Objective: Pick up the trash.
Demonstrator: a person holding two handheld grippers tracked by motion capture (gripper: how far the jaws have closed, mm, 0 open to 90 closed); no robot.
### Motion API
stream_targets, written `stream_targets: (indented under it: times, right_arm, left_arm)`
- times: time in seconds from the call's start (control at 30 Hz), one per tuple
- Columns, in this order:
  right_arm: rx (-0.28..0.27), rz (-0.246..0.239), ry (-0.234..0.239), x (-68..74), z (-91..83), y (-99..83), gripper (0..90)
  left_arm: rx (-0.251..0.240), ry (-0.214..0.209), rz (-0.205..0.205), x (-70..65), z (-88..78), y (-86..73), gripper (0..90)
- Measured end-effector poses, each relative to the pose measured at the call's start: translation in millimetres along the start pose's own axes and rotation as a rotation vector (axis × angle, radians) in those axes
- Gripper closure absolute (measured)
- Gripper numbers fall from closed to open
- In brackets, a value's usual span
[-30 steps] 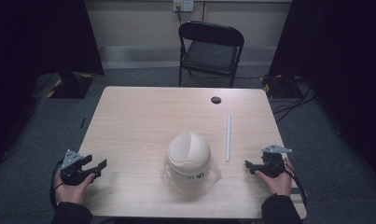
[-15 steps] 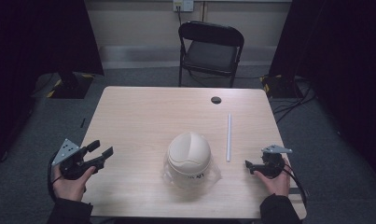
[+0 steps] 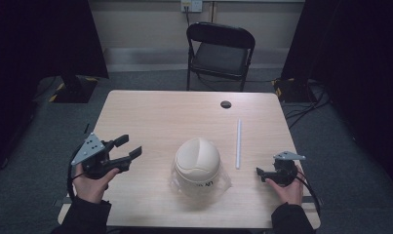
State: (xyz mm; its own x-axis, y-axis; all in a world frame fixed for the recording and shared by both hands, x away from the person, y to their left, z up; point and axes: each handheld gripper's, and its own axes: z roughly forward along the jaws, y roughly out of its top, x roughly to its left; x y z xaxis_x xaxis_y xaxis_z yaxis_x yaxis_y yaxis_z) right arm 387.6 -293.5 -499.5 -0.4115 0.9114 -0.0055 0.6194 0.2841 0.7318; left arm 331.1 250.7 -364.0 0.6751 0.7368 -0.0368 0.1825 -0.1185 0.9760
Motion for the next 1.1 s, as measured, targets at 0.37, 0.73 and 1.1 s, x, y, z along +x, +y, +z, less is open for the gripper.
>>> stream_targets:
  times: [0.37,0.73,1.1]
  right_arm:
    - [0.0,0.0,0.0,0.1,0.0,0.0,11.8]
    - [0.0,0.0,0.0,0.0,0.0,0.0,11.8]
    - [-0.001,-0.002,0.0,-0.1,0.1,0.0,11.8]
  left_arm:
    - [0.079,-0.186,0.045,-46.6,42.6,-2.3,33.0]
    - [0.154,-0.296,0.082,-77.9,69.1,-9.1,32.7]
    - [0.206,-0.345,0.073,-93.5,89.5,-13.6,31.0]
